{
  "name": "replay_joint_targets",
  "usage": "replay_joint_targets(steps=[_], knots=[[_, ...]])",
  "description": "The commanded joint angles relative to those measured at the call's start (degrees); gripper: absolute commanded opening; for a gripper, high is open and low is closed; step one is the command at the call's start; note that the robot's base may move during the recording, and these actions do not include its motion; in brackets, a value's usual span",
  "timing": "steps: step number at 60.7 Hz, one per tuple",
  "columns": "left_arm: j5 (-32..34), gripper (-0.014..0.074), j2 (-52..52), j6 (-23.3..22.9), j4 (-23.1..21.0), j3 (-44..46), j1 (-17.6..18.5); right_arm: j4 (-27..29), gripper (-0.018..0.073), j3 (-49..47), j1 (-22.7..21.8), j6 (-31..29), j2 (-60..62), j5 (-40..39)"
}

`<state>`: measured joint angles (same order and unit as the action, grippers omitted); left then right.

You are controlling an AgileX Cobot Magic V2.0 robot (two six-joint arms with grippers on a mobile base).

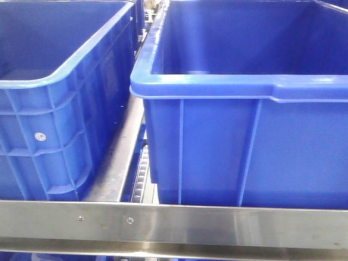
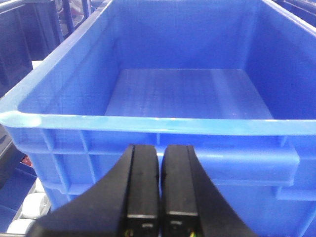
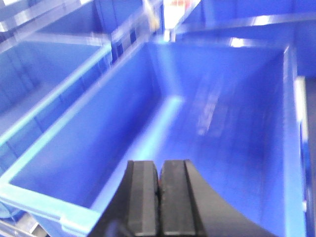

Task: Pick red cube and place on left shelf

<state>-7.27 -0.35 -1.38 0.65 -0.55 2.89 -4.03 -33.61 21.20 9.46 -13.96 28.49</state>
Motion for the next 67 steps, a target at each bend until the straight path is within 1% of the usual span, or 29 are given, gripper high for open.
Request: replay_joint_targets(steps=[1, 37, 40, 44, 50, 59, 67], knots=[[5.0, 0.0102, -0.9, 0.0, -0.3, -1.3, -0.1, -0.8, 0.0109, -0.4, 0.0, -0.5, 1.3, -5.3], [5.0, 0.0102, -0.9, 0.0, -0.3, -1.3, -0.1, -0.8, 0.0109, 0.1, 0.0, -0.5, 1.5, -5.5], [5.0, 0.0102, -0.9, 0.0, -0.3, -1.3, -0.1, -0.9, 0.0109, 0.9, -0.7, -0.5, 1.5, -6.2], [5.0, 0.0102, -0.9, 0.0, -0.3, -1.3, -0.1, -1.0, 0.0109, 2.6, -3.1, -0.6, 1.6, -7.0], [5.0, 0.0102, -0.9, 0.0, -0.3, -1.3, -0.1, 0.2, 0.0109, 6.9, -9.6, -0.6, 1.6, -9.8], [5.0, 0.0102, -0.9, 0.0, -0.3, -1.3, -0.1, 1.2, 0.0109, 14.9, -18.7, -1.0, 2.9, -19.9], [5.0, 0.0102, -0.9, 0.0, -0.3, -1.3, -0.1, 1.2, 0.0109, 22.0, -23.9, -2.1, 5.8, -28.5]])
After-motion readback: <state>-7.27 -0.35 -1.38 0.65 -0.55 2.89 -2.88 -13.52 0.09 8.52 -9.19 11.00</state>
